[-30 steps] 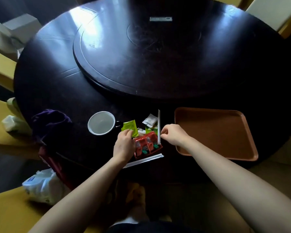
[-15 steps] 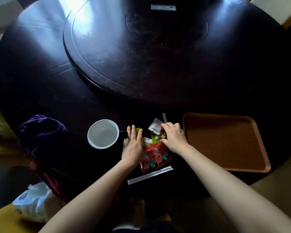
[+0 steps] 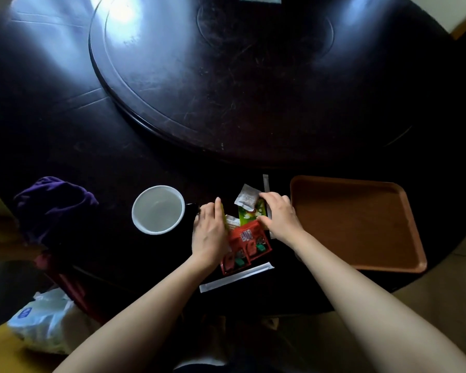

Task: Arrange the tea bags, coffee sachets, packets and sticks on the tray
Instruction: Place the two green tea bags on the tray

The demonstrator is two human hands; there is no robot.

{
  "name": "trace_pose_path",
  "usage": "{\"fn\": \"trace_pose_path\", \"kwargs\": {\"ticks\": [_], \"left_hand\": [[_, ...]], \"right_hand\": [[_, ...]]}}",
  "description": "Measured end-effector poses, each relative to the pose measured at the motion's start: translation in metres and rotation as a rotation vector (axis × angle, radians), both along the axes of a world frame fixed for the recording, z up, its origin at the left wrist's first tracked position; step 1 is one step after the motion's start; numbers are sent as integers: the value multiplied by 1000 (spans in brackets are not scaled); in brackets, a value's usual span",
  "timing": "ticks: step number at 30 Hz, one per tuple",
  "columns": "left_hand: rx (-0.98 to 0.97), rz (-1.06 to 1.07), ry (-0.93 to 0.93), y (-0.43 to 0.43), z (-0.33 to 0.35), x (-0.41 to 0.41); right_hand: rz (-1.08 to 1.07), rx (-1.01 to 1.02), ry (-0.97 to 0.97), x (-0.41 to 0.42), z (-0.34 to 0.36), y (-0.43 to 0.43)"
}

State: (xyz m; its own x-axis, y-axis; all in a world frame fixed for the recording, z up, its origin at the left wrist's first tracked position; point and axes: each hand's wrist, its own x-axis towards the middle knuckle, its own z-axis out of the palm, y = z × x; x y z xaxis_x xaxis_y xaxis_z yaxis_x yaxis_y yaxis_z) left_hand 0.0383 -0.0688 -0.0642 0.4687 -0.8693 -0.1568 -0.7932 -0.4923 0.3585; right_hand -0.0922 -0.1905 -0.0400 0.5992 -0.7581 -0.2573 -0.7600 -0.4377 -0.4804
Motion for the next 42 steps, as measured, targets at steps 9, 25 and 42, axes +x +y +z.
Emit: {"fn": "trace_pose_path", "kwargs": {"ticks": [9, 25, 42], "left_hand": [[10, 86, -58, -6, 1, -10], [102, 221, -39, 18, 12, -27], [-382, 420, 272, -6, 62, -33]], "right_hand": [[-52, -4, 125, 15, 0, -21], [-215, 415, -247, -9, 23, -34], [-893, 753, -560, -104, 16, -92]]}}
